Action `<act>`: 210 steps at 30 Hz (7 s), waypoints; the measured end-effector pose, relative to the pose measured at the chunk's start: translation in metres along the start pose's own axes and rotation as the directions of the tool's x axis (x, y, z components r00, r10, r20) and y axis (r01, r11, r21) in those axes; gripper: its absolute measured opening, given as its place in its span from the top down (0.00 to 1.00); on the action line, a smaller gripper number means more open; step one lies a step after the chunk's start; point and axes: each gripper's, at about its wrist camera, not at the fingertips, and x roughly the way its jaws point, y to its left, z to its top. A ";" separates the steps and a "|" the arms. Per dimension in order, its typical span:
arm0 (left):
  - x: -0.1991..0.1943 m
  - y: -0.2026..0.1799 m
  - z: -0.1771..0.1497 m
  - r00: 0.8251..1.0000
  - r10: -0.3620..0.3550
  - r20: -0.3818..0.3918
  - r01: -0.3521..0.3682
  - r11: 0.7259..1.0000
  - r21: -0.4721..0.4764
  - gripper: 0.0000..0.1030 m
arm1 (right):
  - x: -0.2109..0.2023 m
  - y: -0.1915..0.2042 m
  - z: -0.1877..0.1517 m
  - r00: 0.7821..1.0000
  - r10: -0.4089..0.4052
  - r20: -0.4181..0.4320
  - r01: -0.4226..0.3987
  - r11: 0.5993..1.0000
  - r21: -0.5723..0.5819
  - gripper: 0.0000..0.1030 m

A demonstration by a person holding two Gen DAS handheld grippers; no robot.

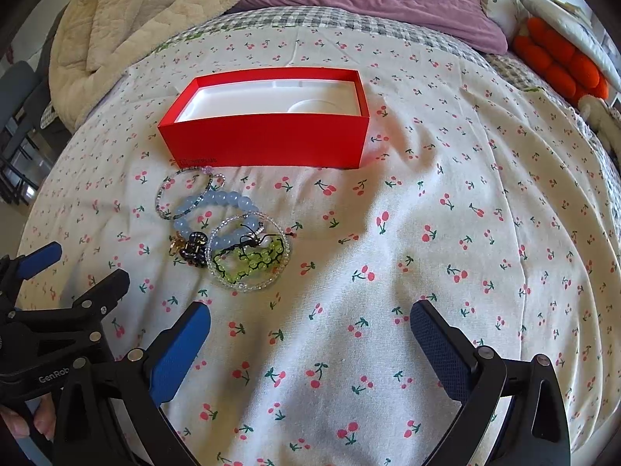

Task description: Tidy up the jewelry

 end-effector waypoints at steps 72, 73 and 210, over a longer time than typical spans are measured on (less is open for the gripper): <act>0.010 0.035 0.030 0.995 -0.100 -0.016 0.099 0.995 -0.030 0.00 | 0.005 -0.002 0.033 0.987 0.157 -0.029 -0.158 0.984 -0.076 0.04; 0.011 0.036 0.033 0.992 -0.123 -0.018 0.122 0.992 -0.036 0.00 | 0.006 -0.004 0.037 0.985 0.170 -0.035 -0.172 0.983 -0.070 0.11; 0.015 -0.017 0.092 0.960 -0.258 0.107 0.246 0.962 0.117 0.23 | -0.021 -0.038 0.113 0.959 0.214 0.185 -0.196 0.974 -0.109 0.32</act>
